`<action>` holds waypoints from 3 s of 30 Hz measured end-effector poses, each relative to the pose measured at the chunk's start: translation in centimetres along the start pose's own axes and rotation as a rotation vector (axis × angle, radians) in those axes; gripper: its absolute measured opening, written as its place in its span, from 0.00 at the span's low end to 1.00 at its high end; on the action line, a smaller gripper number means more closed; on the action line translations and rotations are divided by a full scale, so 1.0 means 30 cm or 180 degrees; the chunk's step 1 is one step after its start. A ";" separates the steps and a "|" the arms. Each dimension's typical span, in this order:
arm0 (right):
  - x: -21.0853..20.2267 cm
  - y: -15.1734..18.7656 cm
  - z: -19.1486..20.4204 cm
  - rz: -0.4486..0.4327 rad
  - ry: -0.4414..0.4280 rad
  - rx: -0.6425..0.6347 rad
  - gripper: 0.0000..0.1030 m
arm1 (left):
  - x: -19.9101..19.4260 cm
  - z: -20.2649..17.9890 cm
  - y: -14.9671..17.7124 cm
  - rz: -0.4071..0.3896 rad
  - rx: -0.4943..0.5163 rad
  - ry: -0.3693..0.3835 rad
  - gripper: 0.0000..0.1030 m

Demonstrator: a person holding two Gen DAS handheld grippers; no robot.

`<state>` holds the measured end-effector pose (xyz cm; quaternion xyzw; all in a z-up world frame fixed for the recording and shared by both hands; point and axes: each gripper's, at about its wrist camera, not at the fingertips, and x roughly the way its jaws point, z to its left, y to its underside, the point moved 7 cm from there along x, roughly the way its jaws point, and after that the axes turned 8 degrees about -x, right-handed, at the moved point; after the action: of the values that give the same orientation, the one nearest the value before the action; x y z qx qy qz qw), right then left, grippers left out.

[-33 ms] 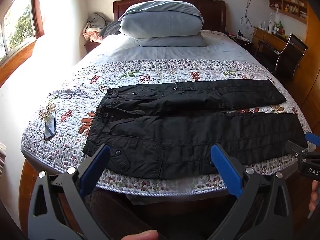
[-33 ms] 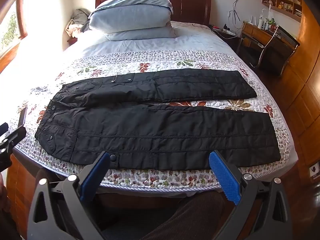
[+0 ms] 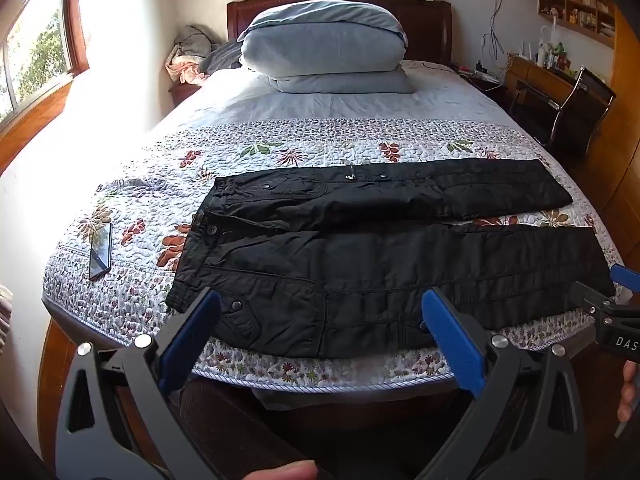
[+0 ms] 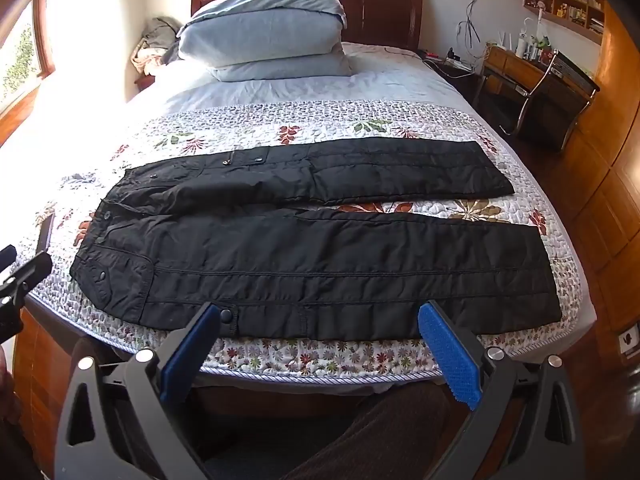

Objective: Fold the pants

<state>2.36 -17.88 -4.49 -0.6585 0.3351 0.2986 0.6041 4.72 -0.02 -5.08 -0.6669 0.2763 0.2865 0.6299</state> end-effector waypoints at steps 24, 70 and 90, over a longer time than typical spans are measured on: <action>0.015 0.011 -0.001 0.0034 0.0009 0.0023 0.97 | 0.008 0.017 0.002 0.0040 -0.0010 -0.0032 0.98; 0.052 0.023 0.011 0.0081 -0.0044 0.0002 0.97 | 0.031 0.016 0.012 0.0051 0.0029 -0.0083 0.98; 0.061 -0.012 0.025 0.0002 -0.0186 0.0043 0.97 | 0.056 -0.001 0.002 0.0067 0.0080 -0.0074 0.98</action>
<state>3.75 -17.26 -5.82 -0.6453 0.3195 0.3157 0.6180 5.81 -0.08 -6.35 -0.6526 0.2795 0.2973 0.6384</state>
